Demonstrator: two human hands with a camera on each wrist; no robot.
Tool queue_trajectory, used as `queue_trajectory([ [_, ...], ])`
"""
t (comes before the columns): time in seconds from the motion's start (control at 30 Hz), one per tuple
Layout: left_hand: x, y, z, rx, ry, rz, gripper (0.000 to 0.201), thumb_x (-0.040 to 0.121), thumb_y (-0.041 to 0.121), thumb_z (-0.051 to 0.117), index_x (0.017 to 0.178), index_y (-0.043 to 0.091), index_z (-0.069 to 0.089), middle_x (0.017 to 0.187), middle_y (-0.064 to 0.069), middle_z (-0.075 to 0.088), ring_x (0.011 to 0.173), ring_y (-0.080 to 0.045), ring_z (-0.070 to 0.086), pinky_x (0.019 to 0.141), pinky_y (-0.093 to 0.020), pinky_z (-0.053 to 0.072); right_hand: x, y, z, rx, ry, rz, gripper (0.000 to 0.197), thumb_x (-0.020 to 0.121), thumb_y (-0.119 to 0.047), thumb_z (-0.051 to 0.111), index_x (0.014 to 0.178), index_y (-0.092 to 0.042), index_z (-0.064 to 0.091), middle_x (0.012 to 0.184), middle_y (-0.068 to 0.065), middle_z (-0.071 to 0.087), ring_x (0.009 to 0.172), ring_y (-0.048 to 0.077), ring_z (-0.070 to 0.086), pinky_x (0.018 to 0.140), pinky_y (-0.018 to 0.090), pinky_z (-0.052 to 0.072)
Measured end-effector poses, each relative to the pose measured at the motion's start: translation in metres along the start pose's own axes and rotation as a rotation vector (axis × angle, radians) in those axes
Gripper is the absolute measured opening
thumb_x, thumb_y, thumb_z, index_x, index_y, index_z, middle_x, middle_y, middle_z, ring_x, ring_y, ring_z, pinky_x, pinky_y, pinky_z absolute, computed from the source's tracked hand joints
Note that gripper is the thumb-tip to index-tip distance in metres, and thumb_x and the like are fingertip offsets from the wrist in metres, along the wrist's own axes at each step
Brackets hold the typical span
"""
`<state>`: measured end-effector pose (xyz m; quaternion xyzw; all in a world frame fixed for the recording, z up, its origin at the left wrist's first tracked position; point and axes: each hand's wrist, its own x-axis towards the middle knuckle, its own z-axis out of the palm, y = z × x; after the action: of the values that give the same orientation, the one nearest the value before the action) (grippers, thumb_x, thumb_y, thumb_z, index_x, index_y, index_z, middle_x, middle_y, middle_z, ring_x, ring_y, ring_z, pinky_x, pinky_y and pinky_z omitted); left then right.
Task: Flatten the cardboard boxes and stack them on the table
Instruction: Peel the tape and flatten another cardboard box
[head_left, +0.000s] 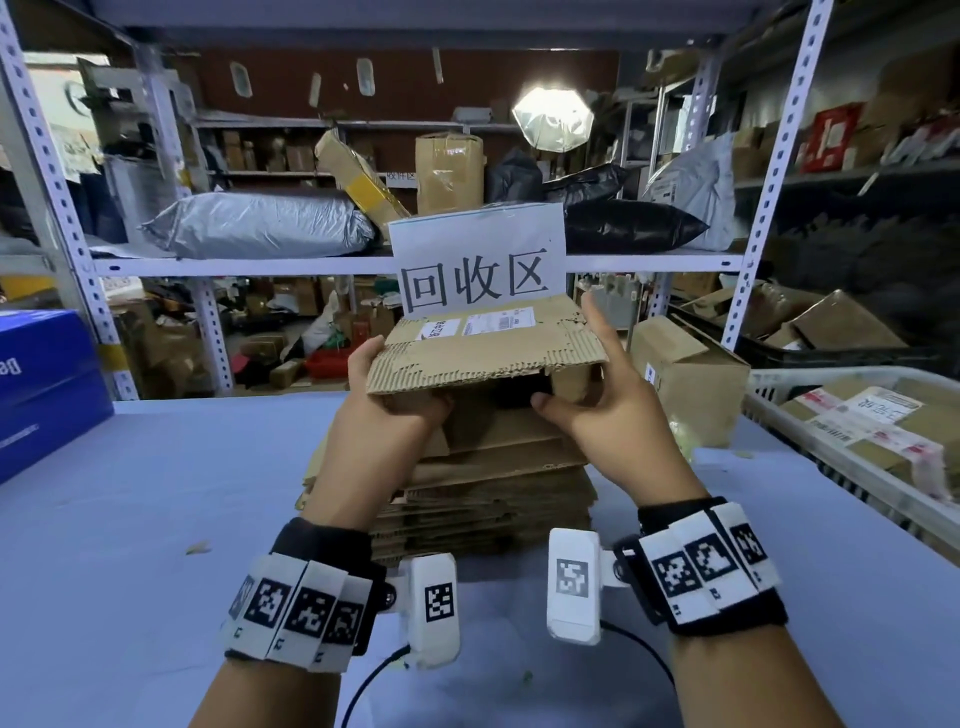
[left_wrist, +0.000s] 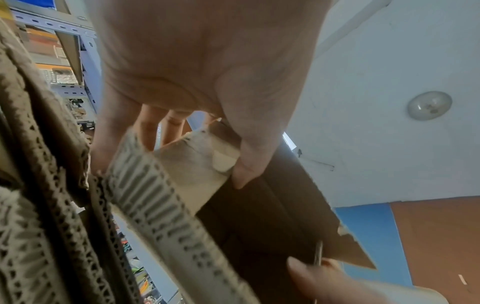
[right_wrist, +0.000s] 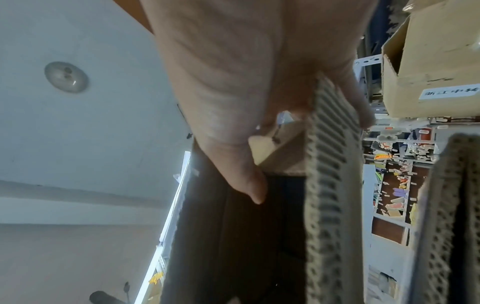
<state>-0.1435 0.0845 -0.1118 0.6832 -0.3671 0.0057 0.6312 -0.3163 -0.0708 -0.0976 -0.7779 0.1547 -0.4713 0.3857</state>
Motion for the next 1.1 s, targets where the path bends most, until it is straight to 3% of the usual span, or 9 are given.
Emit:
queue_trajectory([
  [0.1, -0.004, 0.007, -0.004, -0.052, -0.074, 0.014, 0.077, 0.070, 0.034, 0.066, 0.136, 0.058, 0.036, 0.098, 0.047, 0.059, 0.085, 0.011, 0.064, 0.067, -0.016, 0.051, 0.003, 0.002, -0.008, -0.011, -0.054, 0.055, 0.100, 0.086, -0.023, 0.077, 0.149, -0.064, 0.011, 0.112, -0.058, 0.047, 0.104, -0.034, 0.042, 0.093, 0.013, 0.040],
  [0.2, -0.006, 0.017, -0.008, -0.104, -0.146, 0.011, 0.069, 0.073, 0.027, 0.058, 0.129, 0.065, 0.043, 0.110, 0.017, 0.063, 0.078, -0.010, 0.069, 0.074, -0.039, 0.061, 0.003, 0.002, -0.011, 0.010, -0.035, 0.033, 0.092, 0.094, -0.018, 0.068, 0.150, -0.062, 0.010, 0.119, -0.061, 0.037, 0.117, -0.020, 0.045, 0.101, 0.012, 0.034],
  [0.37, 0.002, 0.022, -0.015, -0.221, -0.188, -0.018, 0.067, 0.071, 0.016, 0.049, 0.123, 0.057, 0.056, 0.109, -0.004, 0.060, 0.079, -0.012, 0.065, 0.073, -0.049, 0.060, -0.003, 0.001, -0.017, 0.082, 0.000, 0.020, 0.052, 0.107, -0.015, 0.041, 0.129, -0.061, 0.047, 0.117, -0.057, 0.044, 0.117, -0.029, 0.038, 0.099, 0.010, 0.029],
  [0.47, 0.001, 0.021, -0.016, -0.323, -0.207, -0.009, 0.069, 0.075, 0.003, 0.045, 0.124, 0.049, 0.061, 0.116, -0.002, 0.062, 0.076, 0.000, 0.066, 0.066, -0.030, 0.059, -0.003, 0.001, -0.016, 0.113, 0.035, 0.051, 0.053, 0.108, -0.013, 0.035, 0.117, -0.062, 0.054, 0.100, -0.044, 0.056, 0.097, -0.017, 0.052, 0.091, 0.020, 0.037],
  [0.63, 0.000, 0.025, -0.016, -0.378, -0.220, 0.036, 0.063, 0.073, 0.011, 0.052, 0.123, 0.048, 0.064, 0.114, 0.007, 0.069, 0.086, -0.001, 0.069, 0.067, -0.026, 0.057, -0.001, 0.001, -0.018, 0.263, 0.019, 0.078, 0.047, 0.101, -0.015, 0.043, 0.119, -0.054, 0.059, 0.134, -0.024, 0.057, 0.130, 0.005, 0.050, 0.111, 0.040, 0.041],
  [0.77, 0.000, 0.024, -0.019, -0.435, -0.253, 0.129, 0.055, 0.074, 0.031, 0.068, 0.128, 0.043, 0.063, 0.125, 0.011, 0.068, 0.112, -0.006, 0.067, 0.079, -0.025, 0.057, -0.001, 0.001, -0.025, 0.364, -0.005, 0.096, 0.053, 0.078, -0.014, 0.049, 0.123, -0.040, 0.062, 0.129, -0.014, 0.064, 0.122, 0.011, 0.059, 0.096, 0.034, 0.049],
  [0.87, 0.003, 0.026, -0.022, -0.412, -0.279, 0.175, 0.045, 0.081, 0.040, 0.066, 0.126, 0.037, 0.066, 0.130, 0.010, 0.067, 0.130, -0.015, 0.057, 0.099, -0.034, 0.049, 0.000, 0.003, -0.027, 0.408, 0.002, 0.117, 0.053, 0.074, -0.014, 0.047, 0.122, -0.029, 0.061, 0.125, -0.007, 0.066, 0.115, 0.015, 0.063, 0.090, 0.032, 0.052],
  [1.0, 0.006, 0.028, -0.023, -0.394, -0.228, 0.232, 0.026, 0.094, 0.041, 0.057, 0.096, 0.026, 0.078, 0.144, 0.006, 0.061, 0.139, -0.017, 0.050, 0.113, -0.055, 0.036, 0.002, 0.007, -0.027, 0.457, 0.104, 0.148, 0.043, 0.080, -0.025, 0.053, 0.124, -0.026, 0.056, 0.127, 0.008, 0.065, 0.113, 0.024, 0.064, 0.090, 0.040, 0.051],
  [1.1, 0.004, 0.030, -0.023, -0.419, -0.142, 0.268, 0.033, 0.096, 0.041, 0.054, 0.075, 0.026, 0.073, 0.140, -0.003, 0.064, 0.135, -0.025, 0.056, 0.110, -0.061, 0.041, 0.002, 0.010, -0.025, 0.423, 0.183, 0.110, 0.051, 0.086, -0.026, 0.065, 0.133, -0.035, 0.047, 0.125, -0.005, 0.064, 0.105, 0.003, 0.066, 0.083, 0.022, 0.053],
])
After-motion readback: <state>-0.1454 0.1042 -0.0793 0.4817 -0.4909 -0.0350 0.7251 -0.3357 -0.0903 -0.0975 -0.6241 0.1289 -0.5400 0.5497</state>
